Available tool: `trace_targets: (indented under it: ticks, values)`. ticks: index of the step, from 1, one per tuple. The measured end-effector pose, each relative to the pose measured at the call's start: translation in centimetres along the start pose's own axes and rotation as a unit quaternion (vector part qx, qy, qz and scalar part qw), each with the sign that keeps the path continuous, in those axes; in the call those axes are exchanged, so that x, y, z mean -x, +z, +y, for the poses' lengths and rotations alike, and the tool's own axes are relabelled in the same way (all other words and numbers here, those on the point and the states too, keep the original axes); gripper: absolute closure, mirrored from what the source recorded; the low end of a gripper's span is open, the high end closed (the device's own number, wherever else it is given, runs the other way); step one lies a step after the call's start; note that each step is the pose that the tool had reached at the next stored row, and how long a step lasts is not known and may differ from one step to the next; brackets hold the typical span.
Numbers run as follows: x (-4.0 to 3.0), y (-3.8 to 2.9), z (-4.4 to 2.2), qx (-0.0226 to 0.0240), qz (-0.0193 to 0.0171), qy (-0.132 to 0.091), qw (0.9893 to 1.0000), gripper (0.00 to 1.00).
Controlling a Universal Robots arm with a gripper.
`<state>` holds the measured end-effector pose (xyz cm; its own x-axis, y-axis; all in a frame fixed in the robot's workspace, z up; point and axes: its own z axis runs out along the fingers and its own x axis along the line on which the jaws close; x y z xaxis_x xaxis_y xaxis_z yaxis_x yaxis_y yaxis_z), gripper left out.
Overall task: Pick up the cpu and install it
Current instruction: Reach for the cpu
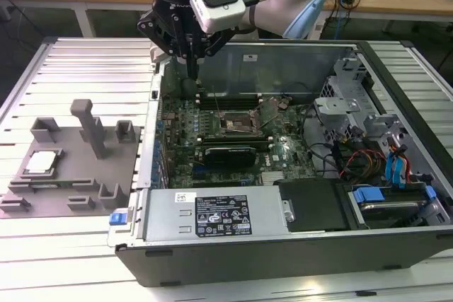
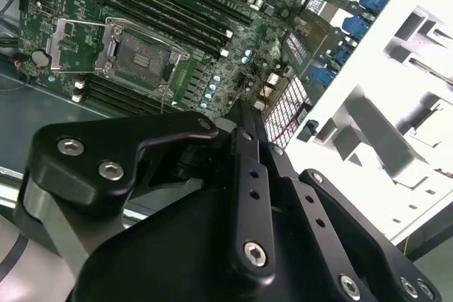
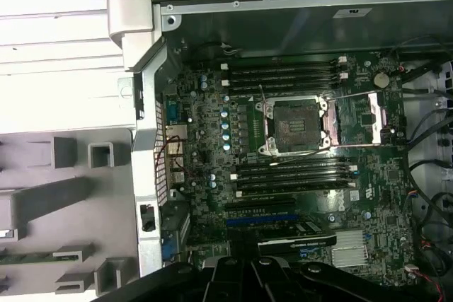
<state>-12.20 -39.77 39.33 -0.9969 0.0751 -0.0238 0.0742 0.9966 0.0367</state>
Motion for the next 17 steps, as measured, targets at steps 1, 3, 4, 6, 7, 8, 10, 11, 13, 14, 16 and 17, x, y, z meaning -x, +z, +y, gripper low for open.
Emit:
trace_targets:
  ticks: [1, 3, 4, 6, 7, 8, 10, 11, 13, 14, 16, 17]
  values:
    - [-0.08, 0.0, 0.0, 0.0, -0.0001, 0.0, 1.0, 0.89]
    - [-0.25, -0.01, -0.02, 0.0, 0.0, 0.0, 1.0, 0.89]
    - [-0.46, -0.01, -0.04, 0.0, 0.0, 0.0, 1.0, 0.89]
    - [-0.64, -0.01, -0.05, 0.0, 0.0, 0.0, 1.0, 0.89]
    - [-0.79, -0.02, -0.06, 0.0, -0.0001, 0.0, 1.0, 0.89]
    - [-0.91, -0.02, -0.07, 0.0, 0.0, 0.0, 1.0, 0.89]
    - [-1.14, -0.03, -0.09, 0.0, 0.0, 0.0, 1.0, 0.89]
    - [-1.23, -0.03, -0.09, 0.0, 0.0, 0.0, 1.0, 0.89]
    - [-1.37, -0.03, -0.1, 0.0, -0.0001, 0.0, 1.0, 0.89]
    - [-1.49, -0.04, -0.11, 0.0, -0.0001, 0.0, 1.0, 0.89]
    - [-1.65, -0.04, -0.12, 0.0, 0.0, 0.0, 1.0, 0.89]
    - [-1.72, -0.04, -0.13, 0.0, -0.0001, 0.0, 1.0, 0.89]
